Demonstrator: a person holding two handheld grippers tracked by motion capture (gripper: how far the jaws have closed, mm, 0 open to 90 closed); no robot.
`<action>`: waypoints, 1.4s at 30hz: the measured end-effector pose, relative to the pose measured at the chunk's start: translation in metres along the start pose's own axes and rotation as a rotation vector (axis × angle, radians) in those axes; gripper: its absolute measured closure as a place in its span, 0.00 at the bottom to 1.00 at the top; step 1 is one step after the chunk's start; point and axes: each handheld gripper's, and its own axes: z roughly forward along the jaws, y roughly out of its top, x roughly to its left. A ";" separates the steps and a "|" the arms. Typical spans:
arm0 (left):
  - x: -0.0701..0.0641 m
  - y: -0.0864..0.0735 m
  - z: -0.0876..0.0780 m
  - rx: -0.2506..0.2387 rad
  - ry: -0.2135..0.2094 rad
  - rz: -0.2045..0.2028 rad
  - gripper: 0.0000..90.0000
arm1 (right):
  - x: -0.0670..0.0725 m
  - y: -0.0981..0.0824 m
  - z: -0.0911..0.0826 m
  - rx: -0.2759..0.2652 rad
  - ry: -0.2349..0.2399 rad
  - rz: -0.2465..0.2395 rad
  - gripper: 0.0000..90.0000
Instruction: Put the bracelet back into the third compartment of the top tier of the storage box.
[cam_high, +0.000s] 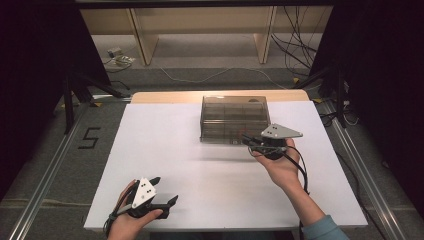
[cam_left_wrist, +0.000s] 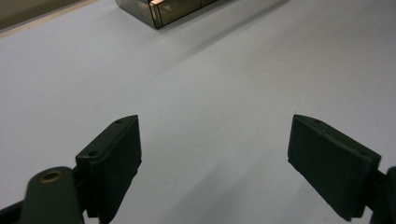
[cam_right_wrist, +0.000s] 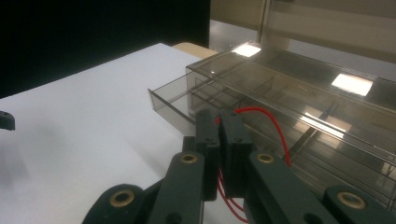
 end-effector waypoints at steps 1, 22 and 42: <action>0.000 0.000 0.000 0.000 0.000 0.000 0.19 | 0.000 0.000 0.000 -0.001 -0.002 0.002 0.97; 0.000 0.000 0.000 -0.001 -0.001 0.001 0.19 | -0.011 0.000 0.000 -0.001 -0.025 0.017 0.97; 0.000 0.000 0.001 -0.002 -0.002 0.000 0.19 | -0.025 0.002 -0.001 -0.008 -0.054 0.040 0.97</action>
